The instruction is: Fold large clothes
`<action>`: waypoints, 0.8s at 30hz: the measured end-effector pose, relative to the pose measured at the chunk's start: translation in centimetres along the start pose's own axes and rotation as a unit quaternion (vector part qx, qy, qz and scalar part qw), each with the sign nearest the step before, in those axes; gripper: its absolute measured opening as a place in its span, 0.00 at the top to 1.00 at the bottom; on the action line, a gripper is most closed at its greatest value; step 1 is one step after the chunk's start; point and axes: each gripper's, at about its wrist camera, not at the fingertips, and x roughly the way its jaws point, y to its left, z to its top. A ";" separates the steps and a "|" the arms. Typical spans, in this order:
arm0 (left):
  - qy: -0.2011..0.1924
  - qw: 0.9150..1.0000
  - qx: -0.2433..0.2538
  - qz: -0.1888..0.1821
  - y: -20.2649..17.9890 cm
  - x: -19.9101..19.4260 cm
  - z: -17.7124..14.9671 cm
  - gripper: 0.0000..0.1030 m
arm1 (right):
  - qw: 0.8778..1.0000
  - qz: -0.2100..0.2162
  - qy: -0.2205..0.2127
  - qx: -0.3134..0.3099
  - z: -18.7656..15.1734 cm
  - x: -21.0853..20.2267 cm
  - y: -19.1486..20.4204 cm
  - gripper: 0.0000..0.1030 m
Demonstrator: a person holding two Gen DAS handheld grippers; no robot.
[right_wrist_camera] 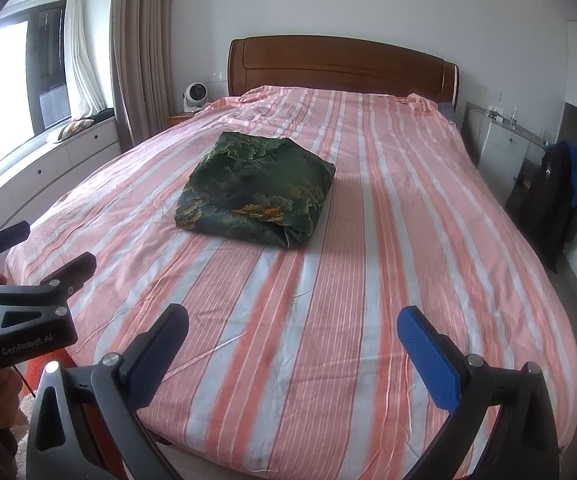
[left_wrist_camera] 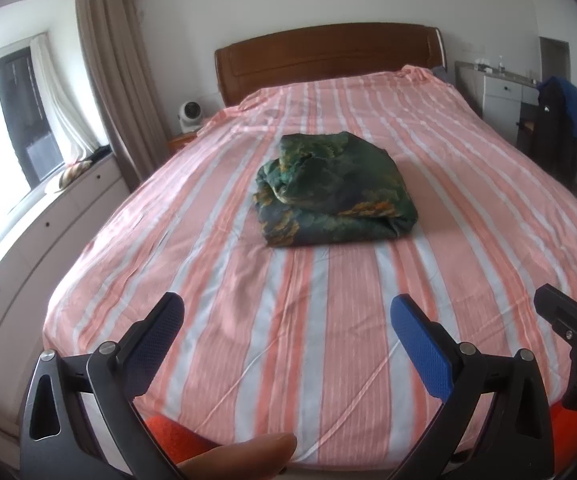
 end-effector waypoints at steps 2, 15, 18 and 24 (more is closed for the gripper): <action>-0.002 1.000 0.000 -0.001 -0.1 -0.1 0.2 0.00 | 1.000 -0.004 0.004 0.000 0.0 0.2 0.0 0.00; -0.003 1.000 -0.001 -0.003 -0.6 -0.5 0.6 0.00 | 1.000 -0.005 -0.002 0.009 0.0 -0.1 -0.3 0.00; 0.000 1.000 0.000 -0.005 -0.7 -0.5 0.6 0.00 | 1.000 -0.006 0.002 0.008 -0.2 0.2 -0.3 0.00; 0.010 1.000 -0.001 -0.011 -0.6 -0.1 0.5 0.00 | 1.000 -0.011 0.012 0.008 -0.6 0.6 -0.4 0.00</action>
